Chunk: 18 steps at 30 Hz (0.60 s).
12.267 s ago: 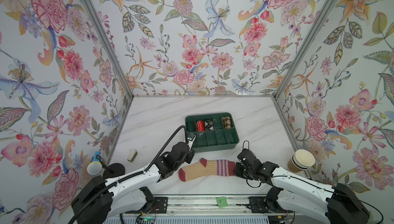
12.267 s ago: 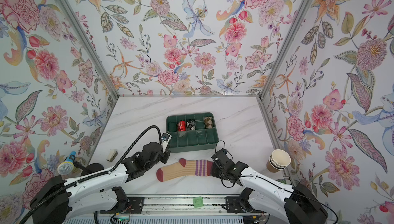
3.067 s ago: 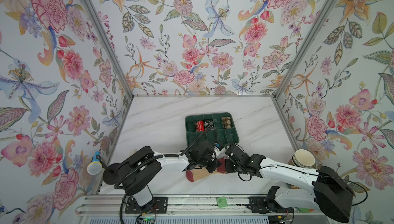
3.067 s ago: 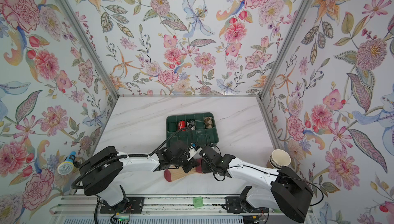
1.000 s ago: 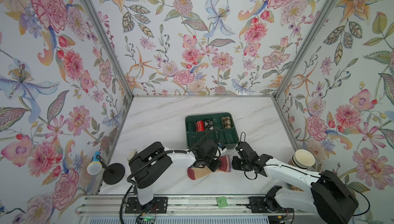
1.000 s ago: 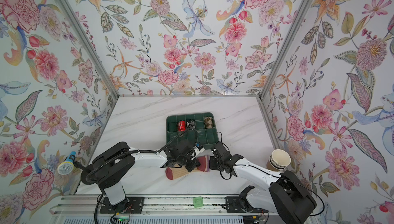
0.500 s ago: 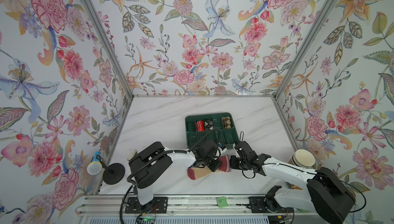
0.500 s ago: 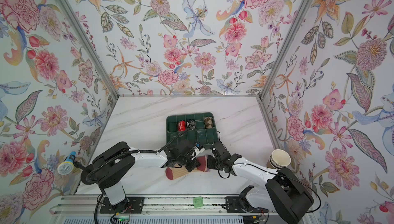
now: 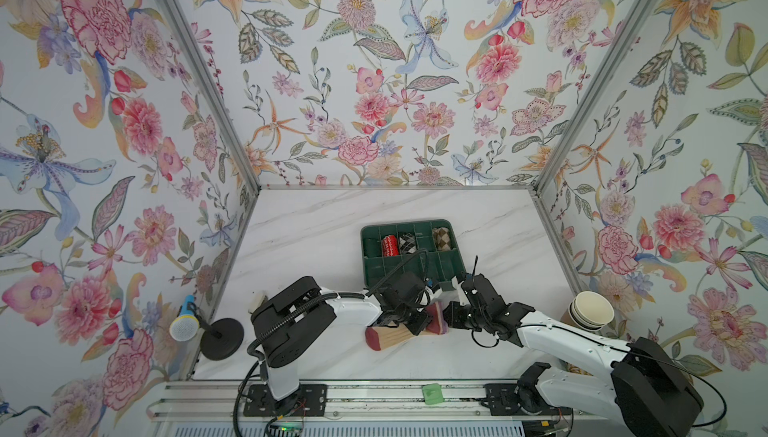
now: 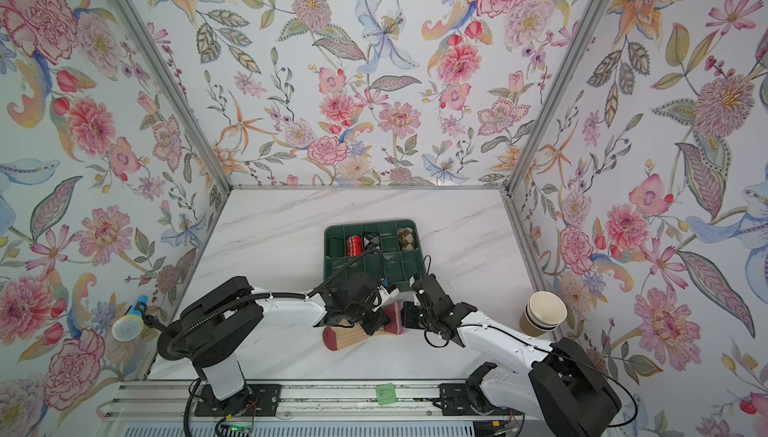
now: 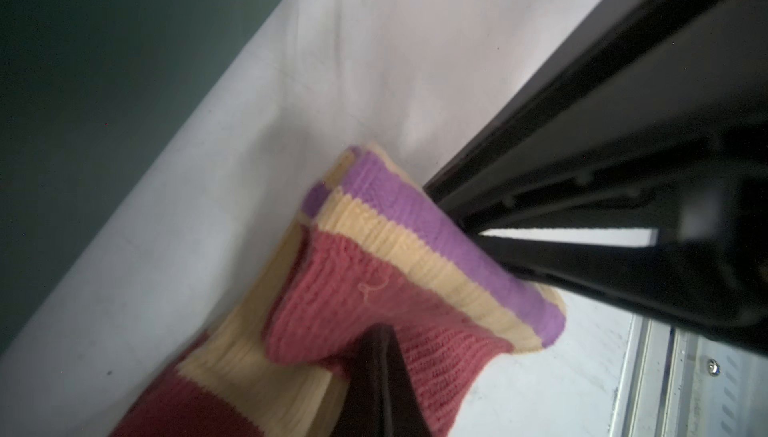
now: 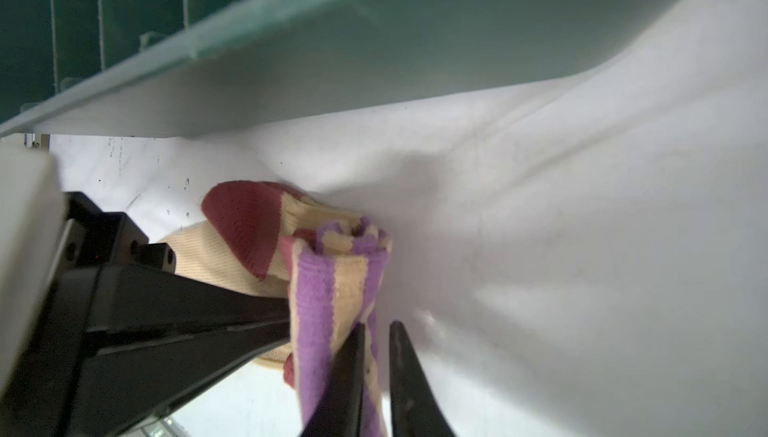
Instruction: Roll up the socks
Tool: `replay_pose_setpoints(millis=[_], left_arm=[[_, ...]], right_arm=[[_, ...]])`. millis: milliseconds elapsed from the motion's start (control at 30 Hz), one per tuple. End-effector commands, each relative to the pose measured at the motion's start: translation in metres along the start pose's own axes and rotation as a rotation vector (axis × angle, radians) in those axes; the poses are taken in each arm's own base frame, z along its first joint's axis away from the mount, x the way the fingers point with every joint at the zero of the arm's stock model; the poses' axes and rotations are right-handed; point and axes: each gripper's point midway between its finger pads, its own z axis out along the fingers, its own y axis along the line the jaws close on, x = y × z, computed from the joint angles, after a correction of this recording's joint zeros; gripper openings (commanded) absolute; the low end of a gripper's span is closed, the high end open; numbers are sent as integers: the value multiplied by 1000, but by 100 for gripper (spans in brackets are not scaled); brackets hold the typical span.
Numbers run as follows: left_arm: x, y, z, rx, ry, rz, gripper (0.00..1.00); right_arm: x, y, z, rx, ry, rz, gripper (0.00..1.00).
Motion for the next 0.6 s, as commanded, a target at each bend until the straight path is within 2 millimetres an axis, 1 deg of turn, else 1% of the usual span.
replay_pose_setpoints(millis=[0,167,400,567], left_arm=[[48,24,8,-71,163,-47,0],[50,27,6,-73,168,-51,0],[48,29,1,-73,157,-58,0],[49,30,-1,-56,144,-75,0]], right_arm=[[5,5,3,-36,13,3,15],[8,8,1,-56,16,11,15],[10,17,2,-127,14,30,16],[9,22,1,-152,11,34,21]])
